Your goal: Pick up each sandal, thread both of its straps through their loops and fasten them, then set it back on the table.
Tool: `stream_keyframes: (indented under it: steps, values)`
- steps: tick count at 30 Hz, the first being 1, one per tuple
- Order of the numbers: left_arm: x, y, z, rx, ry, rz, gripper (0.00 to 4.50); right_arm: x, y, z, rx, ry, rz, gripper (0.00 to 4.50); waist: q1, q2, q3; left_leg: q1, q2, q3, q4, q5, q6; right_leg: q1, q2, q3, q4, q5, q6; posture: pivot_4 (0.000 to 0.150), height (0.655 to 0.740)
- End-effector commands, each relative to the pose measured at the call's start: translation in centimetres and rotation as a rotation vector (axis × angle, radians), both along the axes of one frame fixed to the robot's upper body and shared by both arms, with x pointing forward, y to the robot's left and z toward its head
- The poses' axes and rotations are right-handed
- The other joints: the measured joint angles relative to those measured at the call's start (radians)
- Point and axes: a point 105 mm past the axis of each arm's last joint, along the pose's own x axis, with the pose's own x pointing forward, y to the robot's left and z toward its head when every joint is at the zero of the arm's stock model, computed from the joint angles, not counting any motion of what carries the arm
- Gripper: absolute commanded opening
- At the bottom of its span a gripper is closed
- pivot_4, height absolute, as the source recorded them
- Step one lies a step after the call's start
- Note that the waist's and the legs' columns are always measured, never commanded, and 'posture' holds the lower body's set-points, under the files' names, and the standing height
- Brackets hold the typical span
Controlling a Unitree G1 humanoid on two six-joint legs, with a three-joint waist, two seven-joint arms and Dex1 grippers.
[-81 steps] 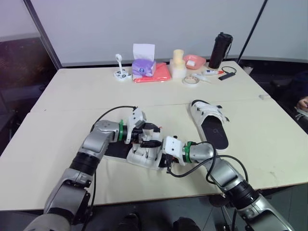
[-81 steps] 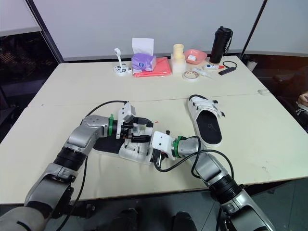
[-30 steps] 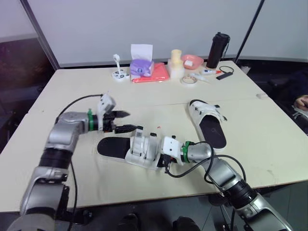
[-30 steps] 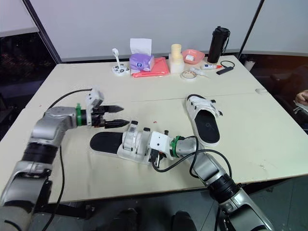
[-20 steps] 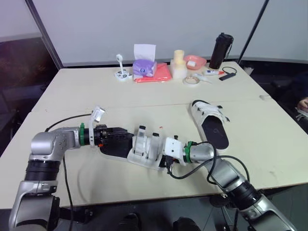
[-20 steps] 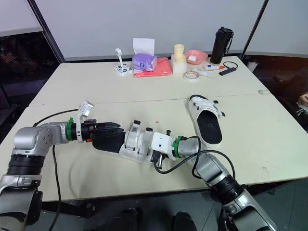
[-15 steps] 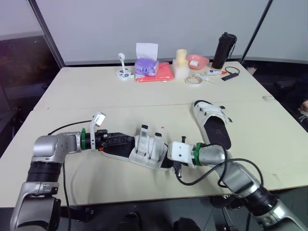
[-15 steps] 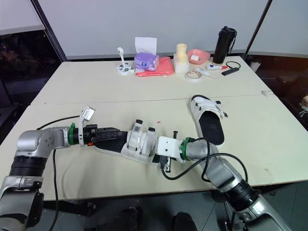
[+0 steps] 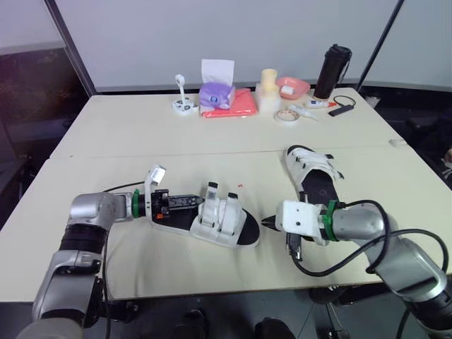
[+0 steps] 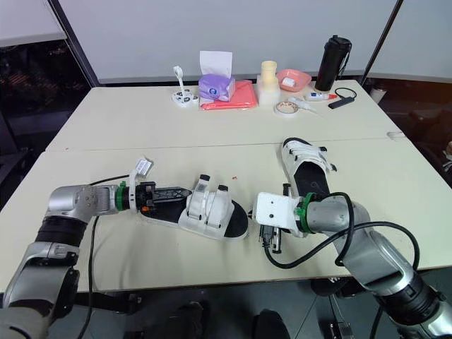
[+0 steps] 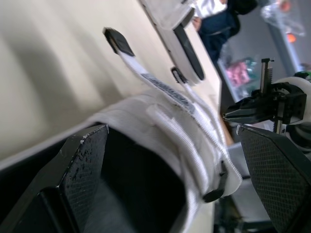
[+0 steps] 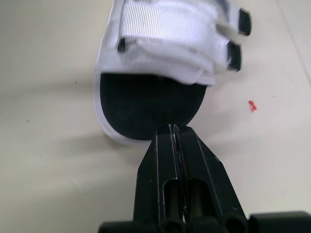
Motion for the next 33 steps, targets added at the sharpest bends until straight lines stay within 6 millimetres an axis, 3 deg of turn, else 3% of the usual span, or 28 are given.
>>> stream_keyframes:
  steps: [1, 14, 21, 24, 26, 27, 31, 33]
  values:
    - [-0.7, -1.0, -1.4, 0.038, 0.071, -0.065, 4.42, -0.3, 0.1, 1.7, 0.001, -0.059, 0.008, 0.0, -0.001, 0.0, 0.0, 0.0, 0.0, 0.0, 0.0, 0.0, 0.0, 0.0, 0.0, 0.0, 0.0, 0.0, 0.0, 0.15, 0.7344]
    - [-2.4, -3.4, -1.7, 0.034, 0.152, -0.212, 4.42, -0.1, -0.3, 1.5, 0.001, -0.059, -0.02, 0.0, -0.004, 0.0, 0.0, 0.0, 0.0, 0.001, 0.0, 0.0, 0.0, -0.001, 0.0, 0.0, 0.001, 0.0, 0.0, 0.15, 0.7344]
    - [-2.0, -5.5, -1.8, 0.014, 0.142, -0.231, 4.42, 0.0, -0.4, 1.4, -0.004, -0.059, -0.025, 0.0, 0.001, 0.0, 0.0, 0.0, 0.0, 0.001, 0.002, 0.0, 0.0, 0.0, 0.0, 0.0, 0.001, 0.0, 0.0, 0.15, 0.7344]
    - [-1.6, -6.0, -1.8, 0.001, 0.139, -0.216, 3.61, 0.0, -0.4, 1.3, -0.004, -0.058, -0.03, 0.0, -0.001, 0.0, 0.0, 0.0, 0.0, 0.001, 0.003, 0.0, 0.0, 0.0, 0.0, 0.0, 0.002, 0.0, 0.0, 0.15, 0.7344]
    - [-1.3, -6.2, -1.6, -0.016, 0.141, -0.198, 2.75, 0.0, -0.5, 1.2, -0.006, -0.056, -0.034, 0.0, -0.002, 0.0, 0.0, 0.0, 0.0, 0.001, 0.003, 0.0, 0.0, 0.0, 0.0, 0.0, 0.002, 0.0, 0.0, 0.15, 0.7344]
    - [-1.2, -6.3, -1.5, -0.025, 0.144, -0.19, 2.02, 0.0, -0.5, 1.1, -0.008, -0.055, -0.036, 0.0, -0.002, -0.001, 0.0, 0.0, 0.0, 0.001, 0.003, 0.0, 0.0, -0.001, 0.0, 0.0, 0.003, 0.0, 0.0, 0.15, 0.7344]
    - [-0.5, -6.7, -1.1, -0.061, 0.136, -0.144, 0.38, 0.0, -0.6, 0.9, -0.01, -0.051, -0.042, 0.0, 0.003, 0.0, 0.0, 0.0, 0.0, 0.001, 0.004, 0.0, 0.0, -0.001, 0.0, 0.0, 0.006, 0.0, 0.0, 0.15, 0.7344]
    - [-0.1, -7.1, -0.3, -0.09, 0.117, -0.119, 0.09, 0.0, -0.6, 0.8, -0.009, -0.049, -0.044, 0.0, 0.004, -0.001, 0.0, 0.0, -0.001, 0.001, 0.006, 0.0, 0.0, -0.001, -0.001, 0.0, 0.009, 0.0, 0.0, 0.15, 0.7344]
